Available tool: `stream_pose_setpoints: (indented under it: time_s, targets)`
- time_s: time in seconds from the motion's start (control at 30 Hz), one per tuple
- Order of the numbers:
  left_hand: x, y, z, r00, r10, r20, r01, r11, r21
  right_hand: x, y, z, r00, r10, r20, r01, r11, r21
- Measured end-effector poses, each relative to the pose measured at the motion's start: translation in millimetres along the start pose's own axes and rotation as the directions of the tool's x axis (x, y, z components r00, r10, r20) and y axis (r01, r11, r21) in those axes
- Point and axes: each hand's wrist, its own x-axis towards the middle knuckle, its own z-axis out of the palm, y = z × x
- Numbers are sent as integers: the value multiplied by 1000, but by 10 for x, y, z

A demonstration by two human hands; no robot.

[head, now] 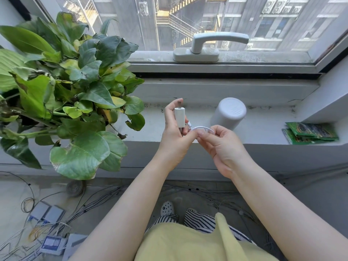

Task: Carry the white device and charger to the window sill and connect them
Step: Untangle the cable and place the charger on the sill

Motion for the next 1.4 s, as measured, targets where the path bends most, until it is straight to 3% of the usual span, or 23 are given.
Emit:
stream_pose_setpoints:
  time_s: [0.27,0.43,0.5,0.57,0.73,0.83,0.9,1.07,1.17,1.3,1.33,1.4]
  targets:
    - [41,-50,-78,998,-56,-24,55,998,-38,27,-33,10,996,89,5,-87,980,-177]
    - [68,-102,-136,993,-113,-35,109,988,-110,31,-57,-17,974,207,94,-178,952,-251]
    - [67,-94,-129,990,-137,-47,128,980,-149,33,-56,-12,983,166,82,-142,961,-237]
    - [65,-84,-106,983,-170,-69,155,970,-188,38,-28,-7,998,28,64,-8,953,-303]
    - [88,-68,-56,948,-262,-183,216,948,-235,6,70,26,918,-380,118,357,655,-666]
    - [68,-41,-22,935,-272,-227,214,944,-250,9,104,59,865,-457,205,423,448,-788]
    - [52,-31,4,937,-264,-228,204,946,-253,28,147,56,874,-440,204,389,384,-837]
    - [32,15,5,960,-188,-209,153,973,-172,22,116,31,888,-447,111,363,530,-766]
    - [38,45,-31,975,-124,-187,107,990,-97,4,84,-44,896,-406,179,421,651,-631]
    - [47,50,-58,982,-22,-188,49,989,140,-57,21,-169,835,-492,245,531,606,-592]
    - [63,38,-91,978,-23,-206,56,986,157,-64,-12,-199,829,-511,229,546,646,-533]
    - [104,12,-163,969,-72,-235,96,991,93,-99,-92,-229,892,-407,196,446,861,-243]
